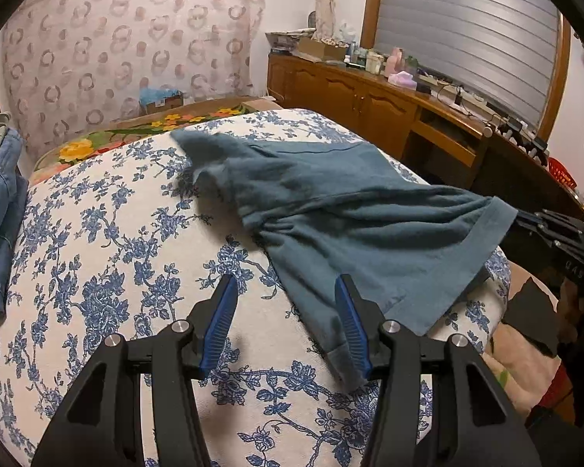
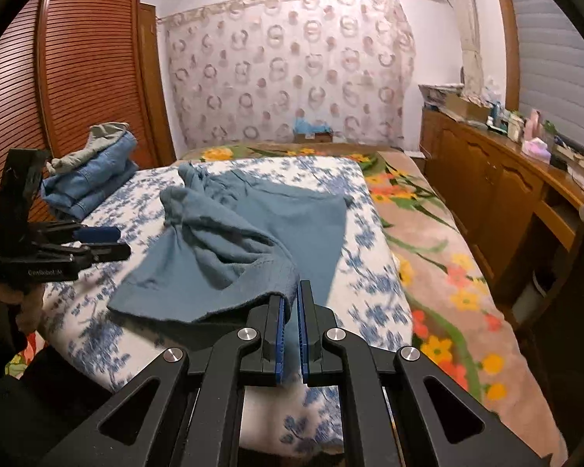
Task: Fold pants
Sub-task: 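Fold the held leg over the shorts with the right gripper, release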
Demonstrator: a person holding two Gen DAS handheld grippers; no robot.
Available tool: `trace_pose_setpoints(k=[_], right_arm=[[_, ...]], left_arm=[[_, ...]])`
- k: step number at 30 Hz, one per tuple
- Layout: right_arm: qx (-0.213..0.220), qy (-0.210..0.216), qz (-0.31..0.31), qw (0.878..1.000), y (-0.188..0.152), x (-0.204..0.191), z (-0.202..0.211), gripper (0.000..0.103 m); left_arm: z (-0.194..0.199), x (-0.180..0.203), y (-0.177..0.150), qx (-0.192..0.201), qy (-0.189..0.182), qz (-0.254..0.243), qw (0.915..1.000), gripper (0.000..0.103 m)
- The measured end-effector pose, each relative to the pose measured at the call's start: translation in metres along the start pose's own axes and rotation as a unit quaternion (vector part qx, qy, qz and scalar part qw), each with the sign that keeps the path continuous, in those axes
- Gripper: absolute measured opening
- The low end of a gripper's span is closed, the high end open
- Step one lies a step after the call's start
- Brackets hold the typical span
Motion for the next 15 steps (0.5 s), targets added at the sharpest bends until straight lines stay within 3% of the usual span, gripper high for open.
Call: trace_pose_setpoints(k=[8, 15], right_arm=[[-0.056, 0.000, -0.003, 0.998, -0.016, 0.000, -0.010, 0.006], [-0.062, 0.001, -0.015, 0.998, -0.009, 0.008, 0.003, 0.007]], left_arm=[[-0.001, -0.005, -0.001, -0.001, 0.005, 0.006, 1.0000, 0.053], [0.001, -0.011, -0.003, 0.001, 0.011, 0.012, 0.9999, 0.053]])
Point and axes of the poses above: each gripper's, at about its wrist camera, not at the fingertips, and z roughly against the way its jaws point, x to its right, y to its top, the point moved 5 cm from there along -z, roughly the way its jaws point, and after that the axes turned 9 degrees about -z, right-handed, at the moved point
